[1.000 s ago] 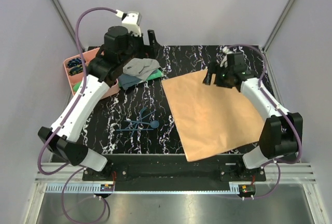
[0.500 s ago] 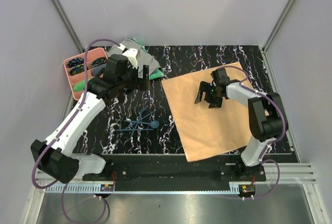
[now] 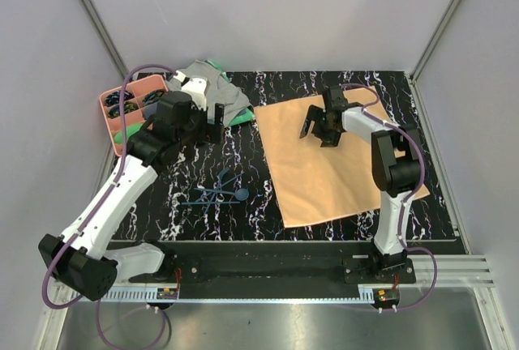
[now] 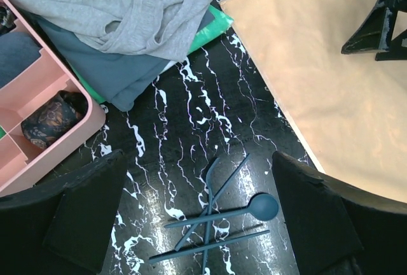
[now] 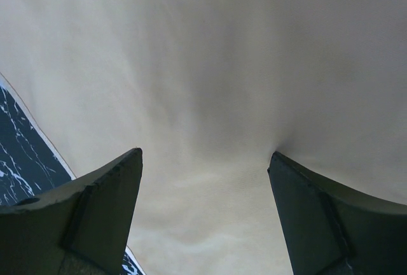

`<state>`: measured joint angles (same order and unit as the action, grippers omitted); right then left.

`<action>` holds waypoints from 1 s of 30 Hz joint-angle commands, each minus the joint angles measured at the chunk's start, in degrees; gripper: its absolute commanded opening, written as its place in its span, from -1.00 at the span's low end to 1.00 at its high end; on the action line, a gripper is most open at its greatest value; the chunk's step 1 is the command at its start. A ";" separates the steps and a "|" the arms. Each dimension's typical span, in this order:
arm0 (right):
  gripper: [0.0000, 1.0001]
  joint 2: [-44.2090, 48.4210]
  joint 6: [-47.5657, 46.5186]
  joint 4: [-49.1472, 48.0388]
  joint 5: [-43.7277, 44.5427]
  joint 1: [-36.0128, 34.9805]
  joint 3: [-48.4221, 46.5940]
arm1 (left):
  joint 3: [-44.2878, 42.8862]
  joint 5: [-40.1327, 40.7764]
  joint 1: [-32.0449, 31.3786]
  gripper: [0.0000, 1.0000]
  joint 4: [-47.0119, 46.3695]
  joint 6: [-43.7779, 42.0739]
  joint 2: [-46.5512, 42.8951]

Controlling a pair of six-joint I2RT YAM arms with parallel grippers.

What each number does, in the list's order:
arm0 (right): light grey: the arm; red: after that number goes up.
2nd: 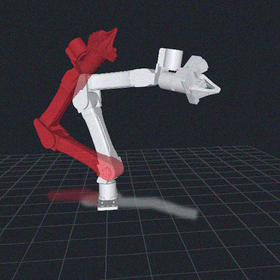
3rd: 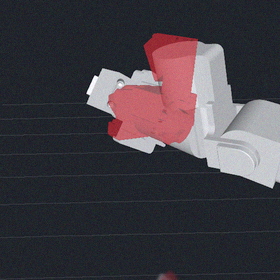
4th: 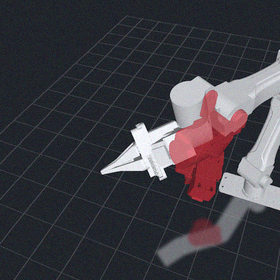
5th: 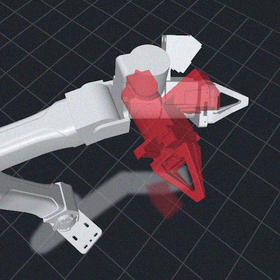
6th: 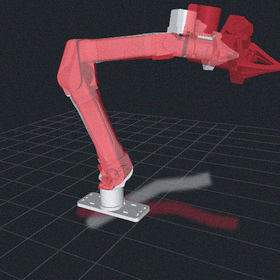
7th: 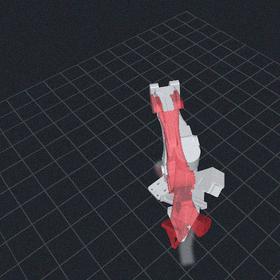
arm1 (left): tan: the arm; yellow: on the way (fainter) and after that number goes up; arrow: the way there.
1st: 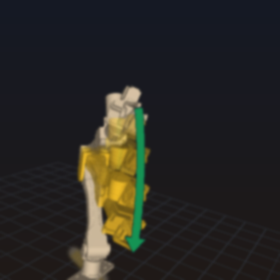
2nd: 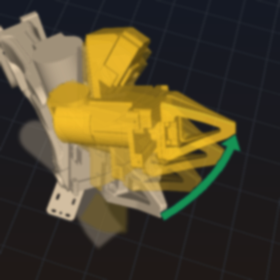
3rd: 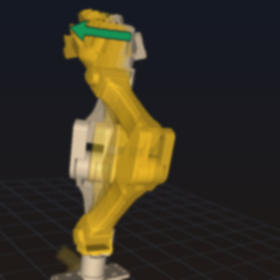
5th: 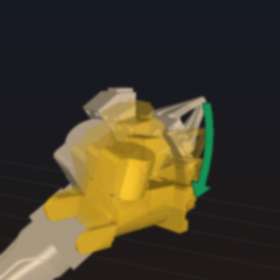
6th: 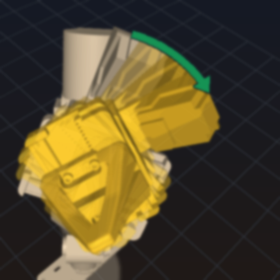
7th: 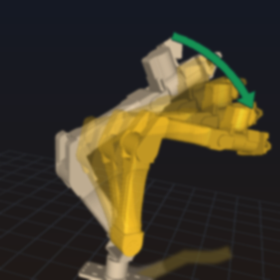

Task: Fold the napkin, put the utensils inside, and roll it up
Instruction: Flatten the napkin out, then fold the napkin

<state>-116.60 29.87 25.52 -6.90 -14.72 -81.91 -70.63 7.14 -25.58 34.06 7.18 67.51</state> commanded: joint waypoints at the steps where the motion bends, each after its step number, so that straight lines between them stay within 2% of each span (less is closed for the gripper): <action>1: 0.79 -6.44 0.11 4.45 4.70 0.31 -6.50 | 0.41 2.00 0.36 0.97 -3.30 -1.20 -1.59; 5: 0.76 -8.03 -3.92 5.86 1.98 0.13 -12.21 | 0.49 1.92 0.45 0.97 -3.30 -0.85 -1.41; 8: 0.71 -0.51 -10.06 5.33 3.27 -1.71 -10.48 | 0.49 1.48 0.45 0.97 -3.30 -0.59 -1.50; 13: 0.68 11.90 -17.91 6.29 6.63 -11.88 -1.61 | 0.67 1.74 0.45 0.97 -3.39 -0.24 -1.50; 14: 0.66 15.05 -18.00 6.39 7.76 -13.56 2.15 | 0.67 1.83 0.45 0.97 -3.39 -0.32 -1.33; 17: 0.45 18.76 -17.21 6.47 7.77 -20.07 8.58 | 0.76 2.00 0.45 0.97 -3.48 -0.15 -1.06; 21: 0.27 19.74 -16.69 6.82 9.79 -28.94 12.73 | 0.76 2.44 0.45 0.97 -3.39 -0.06 -0.97; 22: 0.16 19.74 -16.07 7.26 10.41 -30.61 13.00 | 0.76 2.70 0.53 0.98 -3.39 -0.15 -0.97; 23: 0.15 19.48 -15.46 7.35 11.98 -33.76 13.52 | 0.84 2.97 0.53 0.97 -3.39 -0.15 -0.97; 26: 0.04 18.52 -13.17 7.70 13.31 -37.56 14.49 | 0.93 4.29 0.53 0.97 -3.48 0.20 -1.23; 30: 0.01 17.11 -11.15 8.32 15.24 -41.43 15.20 | 1.28 4.64 0.62 0.97 -3.83 0.64 -1.41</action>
<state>-98.74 16.08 33.15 4.03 -53.19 -67.02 -69.63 9.63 -25.36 33.28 7.16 67.20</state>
